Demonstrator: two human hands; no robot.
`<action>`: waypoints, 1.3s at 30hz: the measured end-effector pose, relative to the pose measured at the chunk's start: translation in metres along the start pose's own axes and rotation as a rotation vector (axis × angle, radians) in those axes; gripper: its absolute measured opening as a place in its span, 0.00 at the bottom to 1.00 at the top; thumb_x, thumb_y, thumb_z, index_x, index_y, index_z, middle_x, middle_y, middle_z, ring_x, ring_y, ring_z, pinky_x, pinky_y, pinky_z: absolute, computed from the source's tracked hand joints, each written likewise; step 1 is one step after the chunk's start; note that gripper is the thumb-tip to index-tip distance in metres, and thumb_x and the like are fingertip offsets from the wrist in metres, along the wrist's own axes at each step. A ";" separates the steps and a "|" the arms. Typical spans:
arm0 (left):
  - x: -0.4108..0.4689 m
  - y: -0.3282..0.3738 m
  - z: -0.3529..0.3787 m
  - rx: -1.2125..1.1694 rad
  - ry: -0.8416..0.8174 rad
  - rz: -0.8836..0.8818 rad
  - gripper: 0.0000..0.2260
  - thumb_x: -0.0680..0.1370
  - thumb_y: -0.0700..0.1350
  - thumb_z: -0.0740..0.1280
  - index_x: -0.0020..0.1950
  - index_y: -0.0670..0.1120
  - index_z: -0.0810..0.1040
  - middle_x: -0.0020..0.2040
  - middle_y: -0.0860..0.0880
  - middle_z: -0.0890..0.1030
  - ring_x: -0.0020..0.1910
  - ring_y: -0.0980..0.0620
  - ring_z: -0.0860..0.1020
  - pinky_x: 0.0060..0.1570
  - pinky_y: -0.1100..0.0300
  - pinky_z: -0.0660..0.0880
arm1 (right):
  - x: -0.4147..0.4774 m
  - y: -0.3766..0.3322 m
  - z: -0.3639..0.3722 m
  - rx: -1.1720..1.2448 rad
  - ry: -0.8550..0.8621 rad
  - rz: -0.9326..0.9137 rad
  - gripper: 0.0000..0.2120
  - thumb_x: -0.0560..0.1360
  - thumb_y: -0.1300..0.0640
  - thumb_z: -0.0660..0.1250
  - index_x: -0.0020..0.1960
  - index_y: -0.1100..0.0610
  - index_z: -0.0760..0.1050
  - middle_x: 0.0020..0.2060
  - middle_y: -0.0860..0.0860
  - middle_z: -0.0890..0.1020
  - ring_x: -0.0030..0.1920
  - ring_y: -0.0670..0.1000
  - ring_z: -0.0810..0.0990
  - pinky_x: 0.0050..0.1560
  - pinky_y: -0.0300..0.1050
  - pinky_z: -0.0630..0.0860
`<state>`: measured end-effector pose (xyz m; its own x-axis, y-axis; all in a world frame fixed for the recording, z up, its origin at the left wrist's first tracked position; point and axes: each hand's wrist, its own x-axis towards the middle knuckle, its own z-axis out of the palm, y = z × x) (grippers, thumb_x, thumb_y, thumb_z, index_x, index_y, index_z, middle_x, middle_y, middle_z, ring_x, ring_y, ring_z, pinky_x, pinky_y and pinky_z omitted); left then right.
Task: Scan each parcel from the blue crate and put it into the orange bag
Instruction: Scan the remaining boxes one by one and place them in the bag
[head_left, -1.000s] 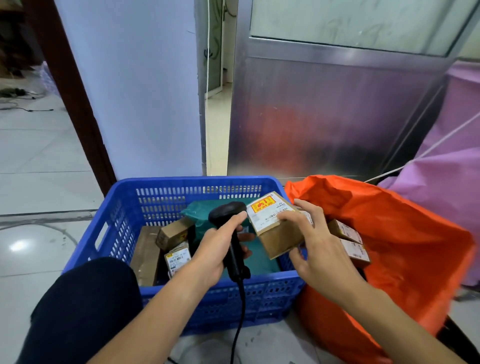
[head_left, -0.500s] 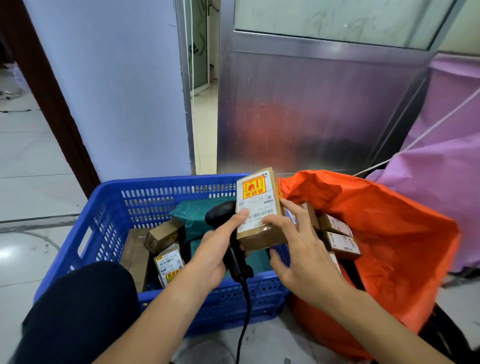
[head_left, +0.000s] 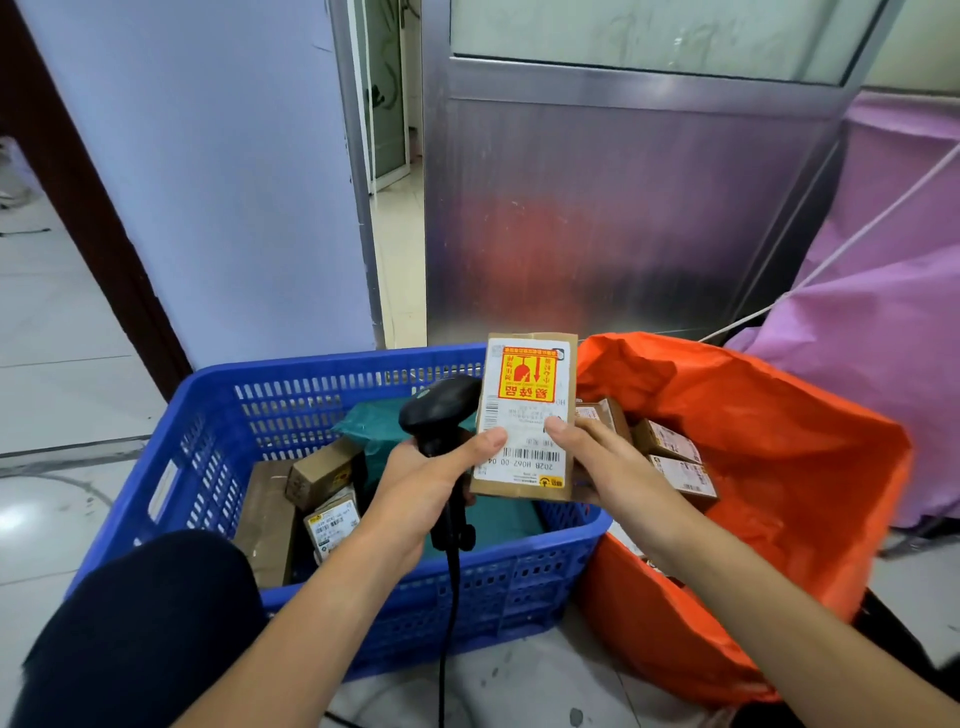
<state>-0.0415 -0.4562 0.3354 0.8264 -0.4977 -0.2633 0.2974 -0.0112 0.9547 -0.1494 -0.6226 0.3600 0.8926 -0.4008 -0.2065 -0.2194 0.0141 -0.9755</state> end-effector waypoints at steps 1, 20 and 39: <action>-0.001 0.000 0.001 0.012 -0.013 0.001 0.26 0.66 0.57 0.80 0.58 0.44 0.84 0.51 0.44 0.89 0.46 0.45 0.82 0.44 0.54 0.80 | -0.001 0.000 0.001 0.017 -0.007 -0.005 0.28 0.69 0.37 0.70 0.65 0.49 0.76 0.54 0.46 0.88 0.54 0.47 0.87 0.58 0.48 0.81; -0.010 0.022 -0.019 0.578 -0.493 -0.030 0.31 0.64 0.55 0.84 0.62 0.41 0.82 0.53 0.40 0.88 0.58 0.32 0.83 0.62 0.29 0.76 | -0.016 -0.033 -0.057 -0.512 -0.393 0.248 0.23 0.74 0.57 0.77 0.66 0.55 0.75 0.54 0.51 0.88 0.55 0.53 0.87 0.62 0.52 0.81; 0.014 0.013 -0.021 -0.059 0.032 0.002 0.14 0.77 0.46 0.76 0.60 0.43 0.81 0.51 0.44 0.89 0.30 0.52 0.75 0.38 0.55 0.77 | -0.007 -0.029 -0.050 -0.347 -0.090 0.041 0.07 0.79 0.49 0.71 0.52 0.53 0.80 0.43 0.51 0.89 0.43 0.54 0.86 0.54 0.52 0.78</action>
<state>-0.0166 -0.4453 0.3417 0.8418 -0.4696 -0.2663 0.3221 0.0411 0.9458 -0.1693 -0.6659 0.3936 0.9081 -0.3236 -0.2658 -0.3625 -0.2899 -0.8857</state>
